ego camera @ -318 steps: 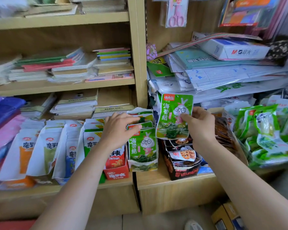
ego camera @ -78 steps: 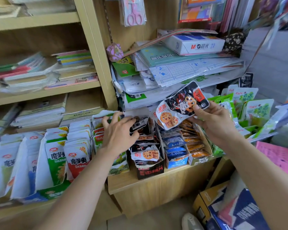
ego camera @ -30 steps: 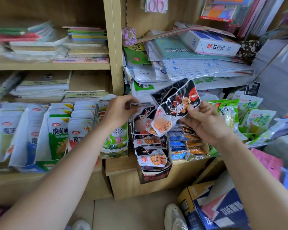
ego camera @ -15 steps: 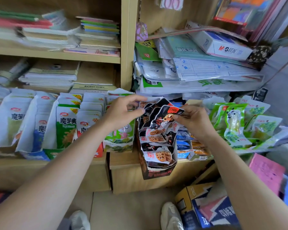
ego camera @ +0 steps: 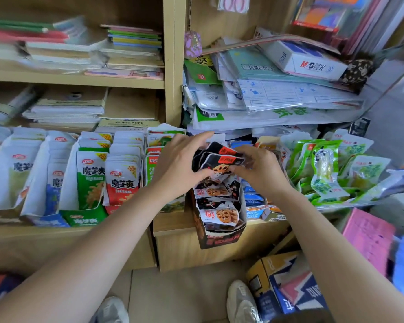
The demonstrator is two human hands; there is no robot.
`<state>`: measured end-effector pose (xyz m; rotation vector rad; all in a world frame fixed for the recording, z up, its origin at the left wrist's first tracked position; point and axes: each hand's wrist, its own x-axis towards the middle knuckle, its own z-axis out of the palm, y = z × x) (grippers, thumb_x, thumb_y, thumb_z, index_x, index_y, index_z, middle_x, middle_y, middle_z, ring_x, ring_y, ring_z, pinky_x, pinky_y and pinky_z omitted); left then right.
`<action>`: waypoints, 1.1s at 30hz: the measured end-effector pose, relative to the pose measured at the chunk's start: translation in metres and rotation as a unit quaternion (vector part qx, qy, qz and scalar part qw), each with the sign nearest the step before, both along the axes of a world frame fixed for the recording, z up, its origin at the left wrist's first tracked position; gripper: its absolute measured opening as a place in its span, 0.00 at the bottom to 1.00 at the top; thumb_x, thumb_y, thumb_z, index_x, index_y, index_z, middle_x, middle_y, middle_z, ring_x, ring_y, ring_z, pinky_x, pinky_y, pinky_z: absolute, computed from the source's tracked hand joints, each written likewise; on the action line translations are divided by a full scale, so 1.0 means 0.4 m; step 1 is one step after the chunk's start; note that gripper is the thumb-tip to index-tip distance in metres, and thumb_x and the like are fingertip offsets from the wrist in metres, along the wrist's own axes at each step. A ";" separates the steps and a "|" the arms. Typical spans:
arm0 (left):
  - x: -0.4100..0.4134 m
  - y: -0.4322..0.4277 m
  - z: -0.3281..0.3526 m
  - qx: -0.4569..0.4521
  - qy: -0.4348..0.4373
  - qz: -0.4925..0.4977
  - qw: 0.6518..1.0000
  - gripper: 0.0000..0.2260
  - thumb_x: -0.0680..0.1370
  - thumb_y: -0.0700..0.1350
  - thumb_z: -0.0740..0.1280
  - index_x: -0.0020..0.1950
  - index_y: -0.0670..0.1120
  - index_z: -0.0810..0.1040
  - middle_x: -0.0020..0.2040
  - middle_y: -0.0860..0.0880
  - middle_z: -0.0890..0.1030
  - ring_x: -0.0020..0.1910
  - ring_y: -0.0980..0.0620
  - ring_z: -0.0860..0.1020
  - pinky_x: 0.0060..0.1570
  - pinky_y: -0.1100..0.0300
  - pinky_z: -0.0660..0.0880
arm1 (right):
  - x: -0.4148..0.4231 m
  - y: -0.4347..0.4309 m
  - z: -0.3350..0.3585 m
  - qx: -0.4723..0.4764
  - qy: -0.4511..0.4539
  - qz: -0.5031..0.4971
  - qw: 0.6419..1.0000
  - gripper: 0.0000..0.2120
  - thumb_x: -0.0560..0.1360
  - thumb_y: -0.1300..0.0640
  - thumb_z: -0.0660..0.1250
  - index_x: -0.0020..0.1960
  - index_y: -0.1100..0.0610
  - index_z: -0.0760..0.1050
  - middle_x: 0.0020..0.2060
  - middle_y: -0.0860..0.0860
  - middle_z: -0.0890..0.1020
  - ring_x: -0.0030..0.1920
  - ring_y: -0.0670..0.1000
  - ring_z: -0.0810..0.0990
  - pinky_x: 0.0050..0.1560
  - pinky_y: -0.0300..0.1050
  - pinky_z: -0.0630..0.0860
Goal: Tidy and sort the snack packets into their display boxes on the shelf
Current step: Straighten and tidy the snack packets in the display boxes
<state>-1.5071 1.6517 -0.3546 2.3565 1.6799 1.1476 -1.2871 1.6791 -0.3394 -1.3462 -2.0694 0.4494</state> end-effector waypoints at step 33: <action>0.005 0.022 -0.027 0.007 -0.137 0.035 0.990 0.15 0.73 0.48 0.78 0.58 0.53 0.81 0.50 0.58 0.82 0.47 0.64 0.78 0.48 0.65 0.75 | 0.137 -0.106 0.067 -0.062 0.477 -0.046 0.876 0.06 0.77 0.65 0.69 0.53 0.60 0.80 0.46 0.53 0.87 0.49 0.53 0.86 0.39 0.45 0.84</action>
